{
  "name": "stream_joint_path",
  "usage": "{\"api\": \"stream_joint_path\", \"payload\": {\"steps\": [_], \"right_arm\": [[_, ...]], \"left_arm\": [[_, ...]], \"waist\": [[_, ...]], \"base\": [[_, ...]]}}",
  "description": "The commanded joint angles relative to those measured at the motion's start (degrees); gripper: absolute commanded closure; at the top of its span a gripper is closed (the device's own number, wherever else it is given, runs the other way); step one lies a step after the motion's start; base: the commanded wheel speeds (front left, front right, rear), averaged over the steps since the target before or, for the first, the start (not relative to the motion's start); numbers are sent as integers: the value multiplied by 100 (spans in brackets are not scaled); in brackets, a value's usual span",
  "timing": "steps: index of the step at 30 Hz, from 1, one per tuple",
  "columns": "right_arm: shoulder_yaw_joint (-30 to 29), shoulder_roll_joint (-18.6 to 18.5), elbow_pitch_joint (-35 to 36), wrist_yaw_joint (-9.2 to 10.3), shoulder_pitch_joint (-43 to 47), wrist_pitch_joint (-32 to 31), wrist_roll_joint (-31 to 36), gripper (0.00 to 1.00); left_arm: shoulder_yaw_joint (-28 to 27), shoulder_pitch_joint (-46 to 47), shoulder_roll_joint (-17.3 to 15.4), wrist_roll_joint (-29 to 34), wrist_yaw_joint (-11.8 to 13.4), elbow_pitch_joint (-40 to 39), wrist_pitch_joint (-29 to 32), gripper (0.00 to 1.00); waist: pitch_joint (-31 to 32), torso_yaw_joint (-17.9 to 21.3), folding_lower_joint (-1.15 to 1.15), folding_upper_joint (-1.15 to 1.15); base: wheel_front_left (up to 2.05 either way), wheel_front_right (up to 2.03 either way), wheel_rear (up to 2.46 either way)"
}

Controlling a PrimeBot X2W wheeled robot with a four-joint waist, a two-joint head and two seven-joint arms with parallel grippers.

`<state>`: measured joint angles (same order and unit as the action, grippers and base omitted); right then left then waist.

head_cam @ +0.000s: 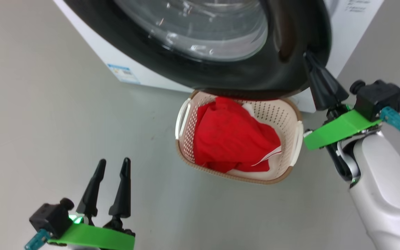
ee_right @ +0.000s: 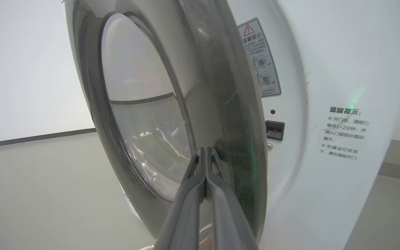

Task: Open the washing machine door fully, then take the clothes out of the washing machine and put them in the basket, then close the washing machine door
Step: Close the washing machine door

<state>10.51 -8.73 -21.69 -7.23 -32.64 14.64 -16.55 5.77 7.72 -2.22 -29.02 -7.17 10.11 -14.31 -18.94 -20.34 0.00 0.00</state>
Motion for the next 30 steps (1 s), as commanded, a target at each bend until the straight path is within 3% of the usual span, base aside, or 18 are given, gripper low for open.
{"api": "stream_joint_path", "payload": {"steps": [1, 18, 30], "right_arm": [[83, 25, 125, -25, -192, 36, 25, 100], [-380, 2, 197, -25, -1106, 36, 70, 100], [-640, 129, 265, -25, -1446, 36, 62, 100]], "left_arm": [[-164, 170, -66, -38, -32, -161, -69, 0], [10, 563, -66, -201, -32, -260, -69, 0], [7, 684, -65, -157, -32, -232, -69, 0]], "waist": [[-228, -140, 0, 0], [-917, -209, 0, 0], [-999, -157, 0, 0]], "base": [[0, 0, 0], [0, 0, 0], [0, 0, 0]]}}
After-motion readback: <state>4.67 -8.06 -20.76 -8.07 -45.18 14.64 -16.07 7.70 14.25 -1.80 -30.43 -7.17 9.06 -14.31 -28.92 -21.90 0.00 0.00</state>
